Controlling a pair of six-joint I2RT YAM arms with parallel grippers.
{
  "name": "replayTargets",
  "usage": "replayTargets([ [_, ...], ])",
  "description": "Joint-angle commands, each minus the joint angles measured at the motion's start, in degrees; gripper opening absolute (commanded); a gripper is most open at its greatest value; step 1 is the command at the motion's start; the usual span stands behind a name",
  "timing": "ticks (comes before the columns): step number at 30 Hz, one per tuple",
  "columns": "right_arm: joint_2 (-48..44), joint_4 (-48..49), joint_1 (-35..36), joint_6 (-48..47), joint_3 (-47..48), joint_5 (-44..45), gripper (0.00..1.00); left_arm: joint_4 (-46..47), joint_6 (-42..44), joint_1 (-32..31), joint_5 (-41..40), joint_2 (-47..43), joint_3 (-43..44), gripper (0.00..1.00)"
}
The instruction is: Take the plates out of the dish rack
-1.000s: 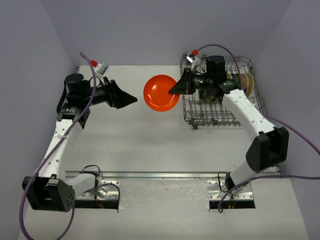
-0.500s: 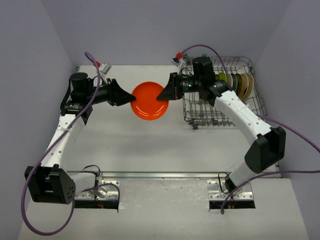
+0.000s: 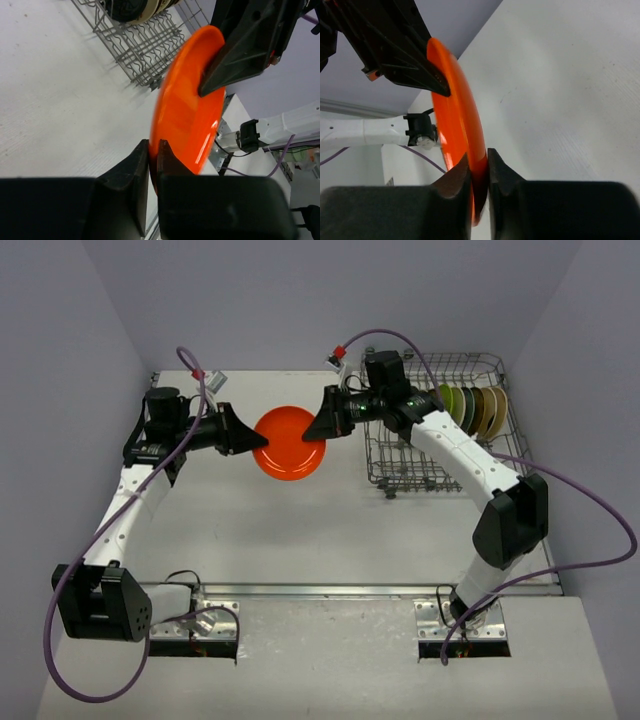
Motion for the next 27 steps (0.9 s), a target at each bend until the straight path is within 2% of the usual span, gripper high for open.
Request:
replayTargets([
  [1,-0.55,0.63,0.46,-0.72,3.93,2.19,0.43,-0.30,2.28,0.98,-1.51,0.20,1.27,0.00],
  [2,-0.76,0.00,0.31,-1.29,3.93,3.75,0.64,-0.36,2.23,2.07,-2.71,0.46,1.38,0.00],
  [4,-1.68,-1.00,-0.37,-2.81,3.36,8.49,0.83,-0.82,2.22,4.09,-4.86,1.62,1.73,0.00],
  [6,-2.78,-1.79,-1.87,-4.30,2.29,14.65,0.92,-1.75,2.31,7.29,-7.59,3.86,2.68,0.00],
  [10,-3.76,-3.93,-6.79,-6.19,1.25,22.23,0.92,-4.11,4.84,12.07,-20.61,13.14,6.89,0.00],
  [13,-4.06,-5.26,-9.82,-7.48,0.25,26.43,0.92,-3.90,6.84,12.50,-24.48,21.32,12.01,0.00],
  [18,-4.63,-6.32,-12.95,-8.49,-2.41,27.44,0.91,-6.65,7.99,12.45,-20.82,37.84,21.43,0.00],
  [21,-5.35,-6.59,-13.45,-9.33,-3.72,27.83,0.91,-7.00,8.07,12.98,-18.79,44.62,25.05,0.00],
  [27,-5.70,-8.05,-13.94,-11.27,-3.80,29.38,0.91,-6.60,9.34,14.03,-16.71,51.28,24.94,0.00],
])
